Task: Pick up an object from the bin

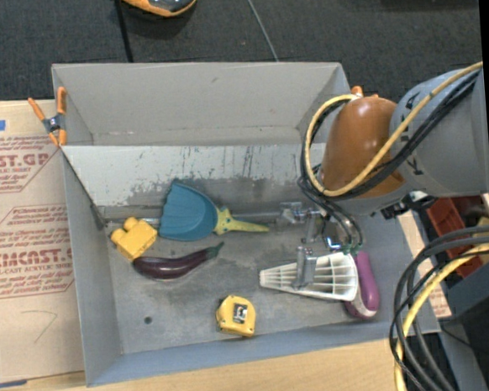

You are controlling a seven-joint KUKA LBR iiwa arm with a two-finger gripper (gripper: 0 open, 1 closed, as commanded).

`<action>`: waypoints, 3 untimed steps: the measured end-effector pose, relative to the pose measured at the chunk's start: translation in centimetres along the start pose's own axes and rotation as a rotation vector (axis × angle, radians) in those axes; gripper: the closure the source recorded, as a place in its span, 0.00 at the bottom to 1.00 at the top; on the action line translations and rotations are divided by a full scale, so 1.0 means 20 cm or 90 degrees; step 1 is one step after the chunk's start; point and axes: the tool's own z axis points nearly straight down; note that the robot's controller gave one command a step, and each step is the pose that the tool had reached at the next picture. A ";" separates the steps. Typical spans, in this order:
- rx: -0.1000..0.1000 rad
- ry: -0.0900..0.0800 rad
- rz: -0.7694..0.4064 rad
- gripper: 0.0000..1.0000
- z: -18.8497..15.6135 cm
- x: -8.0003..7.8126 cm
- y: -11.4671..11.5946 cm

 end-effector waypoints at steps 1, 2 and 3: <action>-0.004 -0.002 -0.252 1.00 0.18 0.32 -0.20; -0.004 -0.002 -0.252 1.00 0.18 0.32 -0.20; -0.004 -0.002 -0.252 1.00 0.18 0.32 -0.20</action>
Offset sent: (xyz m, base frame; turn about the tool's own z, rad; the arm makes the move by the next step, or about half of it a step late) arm 0.0000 0.0000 0.0000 0.0000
